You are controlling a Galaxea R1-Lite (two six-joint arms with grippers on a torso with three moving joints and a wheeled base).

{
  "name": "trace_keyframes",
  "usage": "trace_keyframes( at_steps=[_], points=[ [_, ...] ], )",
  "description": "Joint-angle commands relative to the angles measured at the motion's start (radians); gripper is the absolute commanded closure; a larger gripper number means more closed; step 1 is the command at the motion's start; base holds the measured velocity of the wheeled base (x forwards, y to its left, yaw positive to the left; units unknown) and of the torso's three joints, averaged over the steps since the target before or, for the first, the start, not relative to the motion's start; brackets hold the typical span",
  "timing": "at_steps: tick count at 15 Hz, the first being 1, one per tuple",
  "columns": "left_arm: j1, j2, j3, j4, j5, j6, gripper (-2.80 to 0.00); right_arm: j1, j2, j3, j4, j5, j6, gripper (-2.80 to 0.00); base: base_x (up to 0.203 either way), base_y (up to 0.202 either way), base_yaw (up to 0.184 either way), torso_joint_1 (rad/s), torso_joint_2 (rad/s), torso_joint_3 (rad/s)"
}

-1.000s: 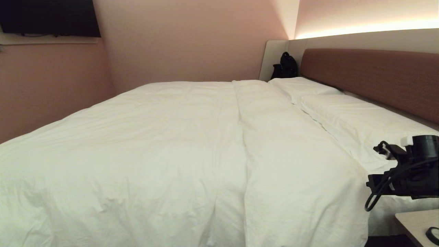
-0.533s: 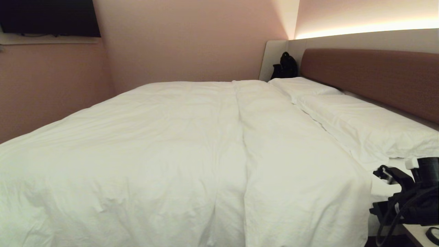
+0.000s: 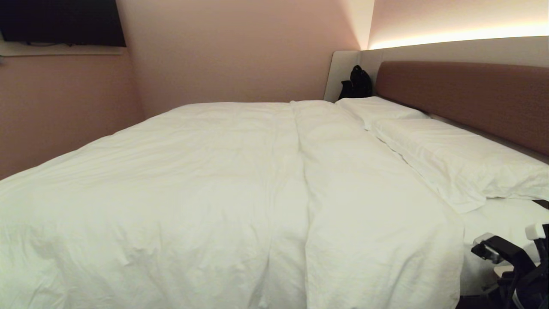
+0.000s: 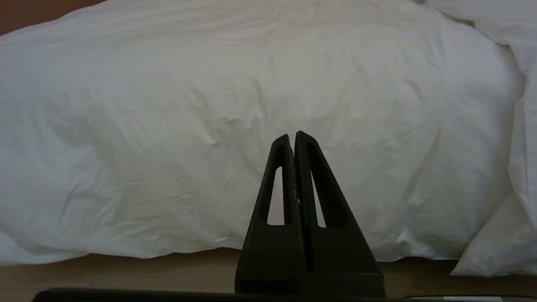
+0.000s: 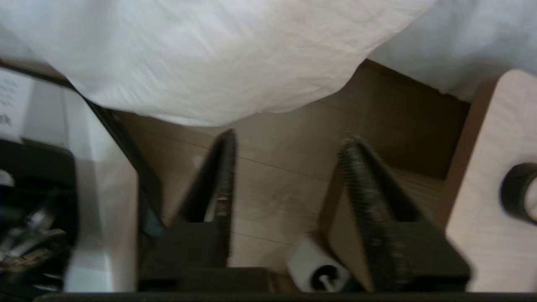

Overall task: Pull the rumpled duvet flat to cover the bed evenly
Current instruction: Flatten the corners of the folded blanket

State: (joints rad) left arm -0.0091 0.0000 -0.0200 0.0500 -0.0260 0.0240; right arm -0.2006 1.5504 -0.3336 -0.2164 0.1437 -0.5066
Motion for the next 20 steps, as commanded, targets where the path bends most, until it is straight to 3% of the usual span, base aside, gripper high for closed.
trace_keyframes(
  at_steps=[1,6,10,12,14,20],
  points=[
    [0.0,0.0,0.0,0.001,0.0,0.001,0.0,0.001,0.01,0.008,-0.002,0.0,-0.103,-2.8,0.0,0.0,0.0,0.0,0.0,0.0],
    [0.0,0.002,0.0,0.001,0.0,0.001,0.0,0.027,0.126,-0.025,-0.016,0.0,-0.153,-2.8,0.0,0.0,0.0,0.0,0.0,0.0],
    [0.0,0.001,0.0,0.001,0.0,0.001,0.0,0.027,0.247,-0.076,-0.033,0.013,-0.067,-2.8,0.0,0.0,0.0,0.0,0.0,0.0],
    [0.0,0.002,0.0,0.001,0.0,0.001,0.0,-0.025,0.286,-0.105,-0.035,0.061,-0.01,-2.8,0.0,0.0,0.0,0.0,0.0,0.0],
    [0.0,0.001,0.0,0.001,0.0,0.001,0.0,-0.079,0.31,-0.117,-0.035,0.107,-0.033,-2.8,0.0,0.0,0.0,0.0,0.0,0.0],
    [0.0,0.001,0.0,0.001,0.0,0.001,0.0,-0.097,0.415,-0.14,-0.108,0.112,-0.044,-2.8,0.0,0.0,0.0,0.0,0.0,0.0]
  ],
)
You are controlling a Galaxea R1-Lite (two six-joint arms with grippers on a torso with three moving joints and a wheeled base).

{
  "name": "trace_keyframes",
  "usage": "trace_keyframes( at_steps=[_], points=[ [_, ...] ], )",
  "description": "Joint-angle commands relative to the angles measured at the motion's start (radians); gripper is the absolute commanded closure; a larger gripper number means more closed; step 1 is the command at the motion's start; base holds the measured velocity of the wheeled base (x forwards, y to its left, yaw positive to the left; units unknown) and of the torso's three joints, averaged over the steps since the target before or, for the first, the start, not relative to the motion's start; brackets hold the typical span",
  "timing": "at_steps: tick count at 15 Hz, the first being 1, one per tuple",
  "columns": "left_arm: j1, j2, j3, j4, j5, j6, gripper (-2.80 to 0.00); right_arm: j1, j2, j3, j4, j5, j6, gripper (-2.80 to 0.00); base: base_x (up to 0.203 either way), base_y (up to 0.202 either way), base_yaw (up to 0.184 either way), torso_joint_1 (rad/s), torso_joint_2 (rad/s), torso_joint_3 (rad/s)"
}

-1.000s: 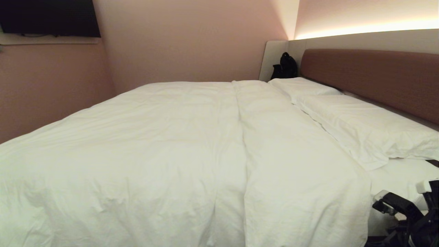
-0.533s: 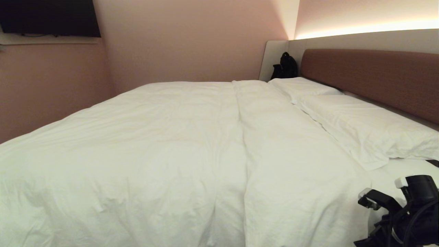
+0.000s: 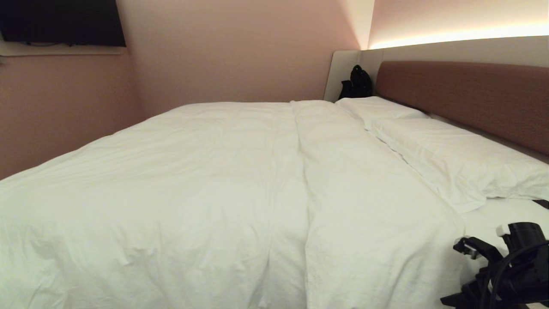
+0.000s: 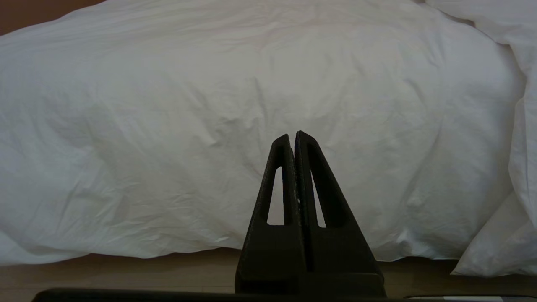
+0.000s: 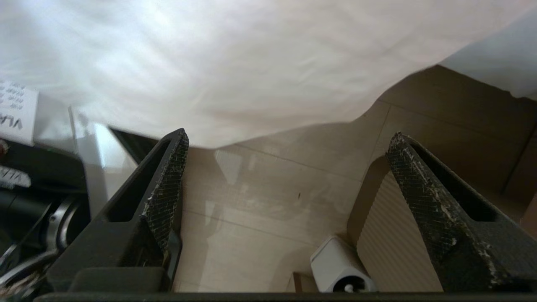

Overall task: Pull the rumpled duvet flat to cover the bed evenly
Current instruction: Flatten the corners of the folded blanket

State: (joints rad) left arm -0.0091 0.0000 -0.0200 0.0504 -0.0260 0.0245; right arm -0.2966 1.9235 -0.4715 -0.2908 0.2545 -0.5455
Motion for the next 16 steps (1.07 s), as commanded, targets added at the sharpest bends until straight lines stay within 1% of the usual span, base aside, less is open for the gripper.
trace_keyframes(
  at_steps=[1,5,7,10,16],
  points=[
    [0.0,0.002,0.0,0.0,0.0,0.0,0.0,-0.001,0.047,-0.003,-0.04,0.003,-0.006,-2.8,0.0,0.0,0.0,0.0,0.0,0.0],
    [0.0,0.002,0.0,0.0,0.0,0.0,0.0,-0.001,0.088,-0.04,-0.059,0.008,-0.04,-2.8,0.0,0.0,0.0,0.0,0.0,0.0],
    [0.0,0.0,0.0,0.0,0.0,0.0,0.0,-0.001,0.154,-0.084,-0.072,0.008,-0.053,-2.8,0.0,0.0,0.0,0.0,0.0,0.0],
    [0.0,0.001,0.0,0.0,0.0,0.0,0.0,0.003,0.244,-0.131,-0.145,0.008,-0.076,-2.8,0.0,0.0,0.0,0.0,0.0,0.0],
    [0.0,0.002,0.0,0.0,0.0,0.0,0.0,0.017,0.251,-0.171,-0.139,0.008,-0.088,-2.8,0.0,0.0,0.0,0.0,0.0,0.0]
  ],
)
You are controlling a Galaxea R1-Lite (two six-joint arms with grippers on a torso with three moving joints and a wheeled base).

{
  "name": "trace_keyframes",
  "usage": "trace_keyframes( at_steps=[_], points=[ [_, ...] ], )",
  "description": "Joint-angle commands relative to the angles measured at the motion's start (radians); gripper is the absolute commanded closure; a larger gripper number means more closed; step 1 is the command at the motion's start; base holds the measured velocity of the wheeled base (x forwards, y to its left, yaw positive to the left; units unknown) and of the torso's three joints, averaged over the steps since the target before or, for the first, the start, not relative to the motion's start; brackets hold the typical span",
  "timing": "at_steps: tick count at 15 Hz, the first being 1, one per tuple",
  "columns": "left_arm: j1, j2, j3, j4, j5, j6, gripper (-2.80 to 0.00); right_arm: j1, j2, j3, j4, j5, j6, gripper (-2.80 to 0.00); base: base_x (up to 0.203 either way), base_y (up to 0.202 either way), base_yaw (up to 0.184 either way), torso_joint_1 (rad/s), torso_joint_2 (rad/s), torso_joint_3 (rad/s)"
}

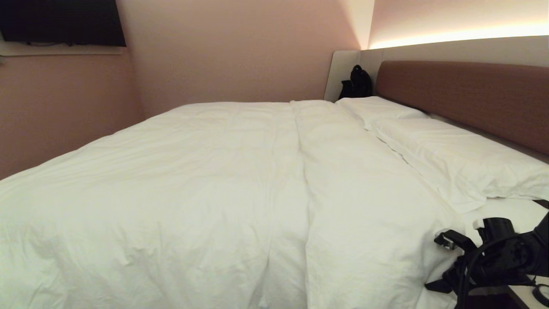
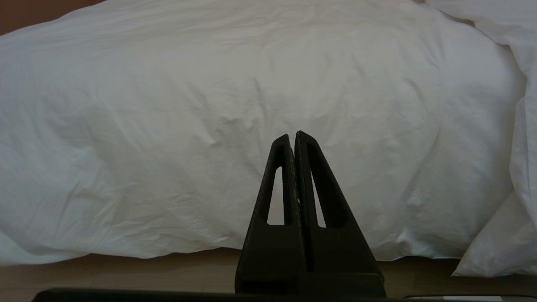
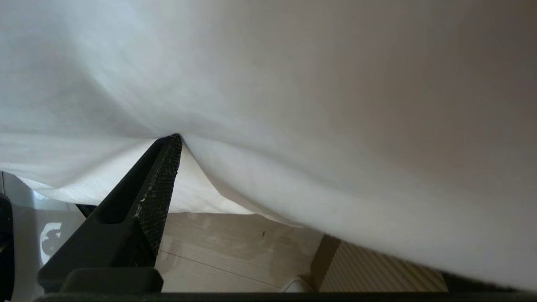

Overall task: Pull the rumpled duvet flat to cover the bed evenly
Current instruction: Flatten the corners of the folded blanket

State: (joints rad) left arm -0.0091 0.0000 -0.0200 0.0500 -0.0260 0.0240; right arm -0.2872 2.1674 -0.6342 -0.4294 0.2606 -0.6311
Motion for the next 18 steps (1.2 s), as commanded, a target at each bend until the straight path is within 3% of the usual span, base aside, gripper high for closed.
trace_keyframes(
  at_steps=[1,3,4,18],
  points=[
    [0.0,0.0,0.0,0.001,0.0,0.001,0.0,0.016,0.008,-0.01,0.0,0.002,-0.001,-2.8,0.0,0.0,0.0,0.0,0.0,0.0],
    [0.0,0.001,0.0,0.0,0.0,0.001,0.0,0.03,0.008,-0.01,0.0,-0.001,0.001,-2.8,0.0,0.0,0.0,0.0,0.0,0.0],
    [0.0,0.0,0.0,0.001,0.0,0.001,0.0,0.033,0.008,-0.01,0.0,-0.001,0.001,0.0,0.0,0.0,0.0,0.0,0.0,0.0],
    [0.0,0.002,0.0,0.001,0.0,0.001,0.0,0.033,-0.002,-0.003,-0.003,-0.003,-0.001,0.0,0.0,0.0,0.0,0.0,0.0,0.0]
  ],
)
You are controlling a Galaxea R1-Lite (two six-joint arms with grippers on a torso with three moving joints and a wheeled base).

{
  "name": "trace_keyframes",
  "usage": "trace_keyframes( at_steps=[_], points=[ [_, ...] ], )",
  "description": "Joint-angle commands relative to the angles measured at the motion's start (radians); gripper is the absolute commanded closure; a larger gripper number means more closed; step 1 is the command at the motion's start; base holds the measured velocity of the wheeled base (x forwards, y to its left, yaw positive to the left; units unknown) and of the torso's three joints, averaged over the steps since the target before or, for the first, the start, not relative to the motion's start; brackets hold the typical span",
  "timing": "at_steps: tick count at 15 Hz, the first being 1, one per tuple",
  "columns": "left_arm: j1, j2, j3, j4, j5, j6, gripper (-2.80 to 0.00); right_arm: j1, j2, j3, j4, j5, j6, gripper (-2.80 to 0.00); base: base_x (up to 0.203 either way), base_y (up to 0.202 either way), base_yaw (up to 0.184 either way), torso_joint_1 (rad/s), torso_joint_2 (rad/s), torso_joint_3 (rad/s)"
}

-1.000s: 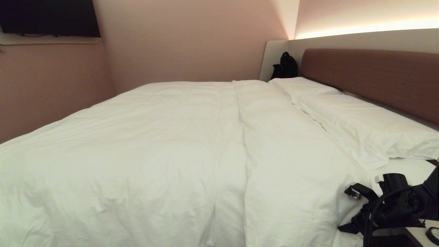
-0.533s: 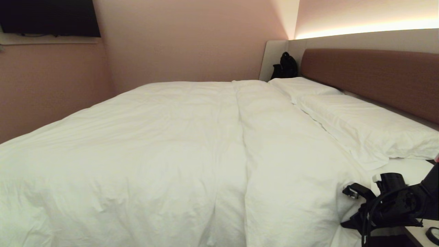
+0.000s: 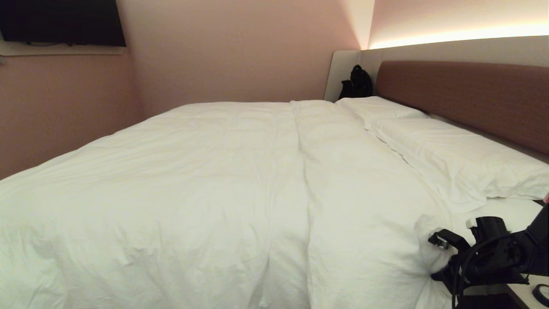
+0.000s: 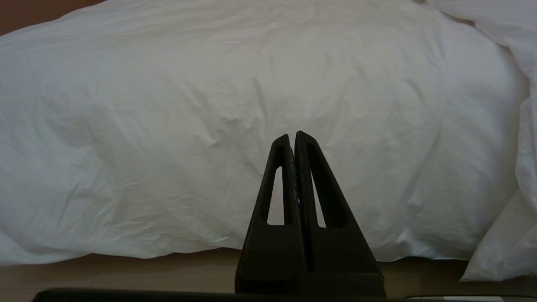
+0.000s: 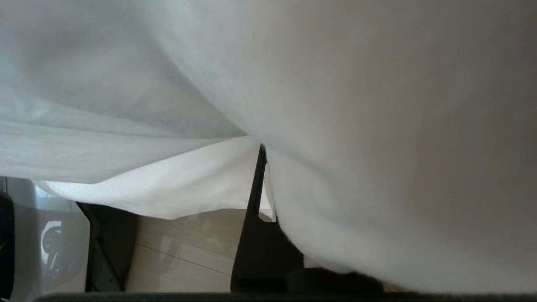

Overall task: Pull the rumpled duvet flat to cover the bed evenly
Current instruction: Flatten the corners of the folded blanket

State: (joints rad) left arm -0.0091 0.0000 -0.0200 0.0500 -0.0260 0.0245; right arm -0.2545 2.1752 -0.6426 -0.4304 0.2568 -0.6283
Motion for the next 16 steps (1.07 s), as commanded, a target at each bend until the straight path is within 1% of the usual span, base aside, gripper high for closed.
trace_keyframes(
  at_steps=[1,5,8,16],
  points=[
    [0.0,0.001,0.0,0.0,0.0,0.0,0.0,0.0,-0.017,0.012,-0.001,0.001,-0.004,0.0,0.0,0.0,0.0,0.0,0.0,0.0],
    [0.0,0.002,0.0,0.001,0.0,0.0,0.0,-0.049,-0.051,0.04,0.0,-0.012,-0.017,0.0,0.0,0.0,0.0,0.0,0.0,0.0],
    [0.0,0.002,0.0,0.001,0.0,0.0,0.0,-0.087,-0.077,0.084,-0.001,-0.041,-0.069,0.0,0.0,0.0,0.0,0.0,0.0,0.0],
    [0.0,0.0,0.0,0.001,0.0,0.0,0.0,-0.094,-0.097,0.103,-0.001,-0.041,-0.073,0.0,0.0,0.0,0.0,0.0,0.0,0.0]
  ],
)
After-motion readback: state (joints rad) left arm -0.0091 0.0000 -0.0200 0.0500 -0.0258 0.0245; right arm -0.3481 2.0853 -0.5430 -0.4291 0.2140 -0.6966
